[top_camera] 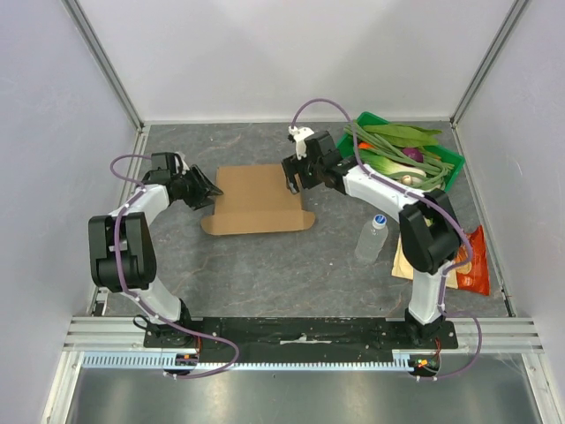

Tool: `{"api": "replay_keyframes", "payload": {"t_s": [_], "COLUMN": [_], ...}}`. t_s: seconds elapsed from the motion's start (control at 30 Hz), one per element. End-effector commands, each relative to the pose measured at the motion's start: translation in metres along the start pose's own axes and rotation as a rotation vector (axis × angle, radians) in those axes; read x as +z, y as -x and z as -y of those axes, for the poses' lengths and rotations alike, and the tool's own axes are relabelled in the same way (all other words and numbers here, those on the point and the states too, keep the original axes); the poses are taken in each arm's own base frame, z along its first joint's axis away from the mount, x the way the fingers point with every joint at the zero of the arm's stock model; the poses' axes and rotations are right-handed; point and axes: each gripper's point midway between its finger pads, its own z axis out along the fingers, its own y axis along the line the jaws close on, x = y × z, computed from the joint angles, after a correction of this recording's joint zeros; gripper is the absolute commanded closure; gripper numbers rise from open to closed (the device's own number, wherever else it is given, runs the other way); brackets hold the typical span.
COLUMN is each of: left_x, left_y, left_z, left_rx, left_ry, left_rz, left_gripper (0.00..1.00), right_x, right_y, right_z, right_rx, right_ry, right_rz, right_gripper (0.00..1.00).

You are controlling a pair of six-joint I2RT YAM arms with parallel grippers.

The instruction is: Fold the paper box

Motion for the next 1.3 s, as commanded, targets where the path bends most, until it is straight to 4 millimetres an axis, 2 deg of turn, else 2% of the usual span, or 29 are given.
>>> {"api": "replay_keyframes", "payload": {"t_s": [0.0, 0.13, 0.17, 0.23, 0.27, 0.47, 0.53, 0.67, 0.77, 1.0, 1.1, 1.2, 1.27], "left_x": [0.003, 0.01, 0.011, 0.012, 0.011, 0.006, 0.002, -0.01, -0.017, -0.014, -0.008, 0.002, 0.006], "left_y": [-0.006, -0.016, -0.015, -0.016, -0.015, -0.013, -0.011, -0.005, -0.001, -0.001, -0.008, -0.024, -0.029], "left_z": [-0.014, -0.025, -0.025, -0.027, -0.03, -0.027, -0.021, -0.014, -0.006, 0.006, 0.008, 0.007, 0.012], "left_rx": [0.05, 0.036, 0.036, 0.037, 0.04, 0.051, 0.062, 0.082, 0.077, 0.042, 0.021, -0.021, -0.034], "left_ry": [0.06, 0.085, 0.083, 0.096, 0.109, 0.099, 0.083, 0.067, 0.038, -0.059, -0.102, -0.147, -0.191], "left_rz": [-0.011, -0.05, -0.051, -0.049, -0.045, -0.017, -0.003, 0.039, 0.059, 0.022, -0.008, -0.068, -0.079], "left_gripper": [0.51, 0.58, 0.63, 0.66, 0.69, 0.71, 0.68, 0.46, 0.37, 0.31, 0.29, 0.28, 0.28], "right_x": [0.012, 0.013, 0.014, 0.016, 0.019, 0.021, 0.02, 0.017, 0.016, 0.015, 0.015, 0.017, 0.019], "right_y": [-0.018, -0.024, -0.025, -0.029, -0.033, -0.051, -0.057, -0.066, -0.076, -0.094, -0.099, -0.107, -0.11], "right_z": [-0.012, -0.005, -0.004, -0.004, -0.004, 0.001, 0.005, 0.024, 0.032, 0.046, 0.054, 0.058, 0.061], "right_rx": [0.023, 0.071, 0.084, 0.123, 0.134, 0.183, 0.194, 0.224, 0.246, 0.277, 0.305, 0.325, 0.336], "right_ry": [0.051, 0.038, 0.043, 0.08, 0.091, 0.121, 0.118, 0.072, 0.06, 0.021, 0.007, -0.006, -0.014], "right_rz": [-0.069, -0.052, -0.042, -0.051, -0.058, -0.067, -0.071, -0.072, -0.089, -0.115, -0.116, -0.132, -0.14], "right_gripper": [0.19, 0.27, 0.34, 0.42, 0.51, 0.66, 0.7, 0.82, 0.85, 0.88, 0.89, 0.9, 0.91]}}
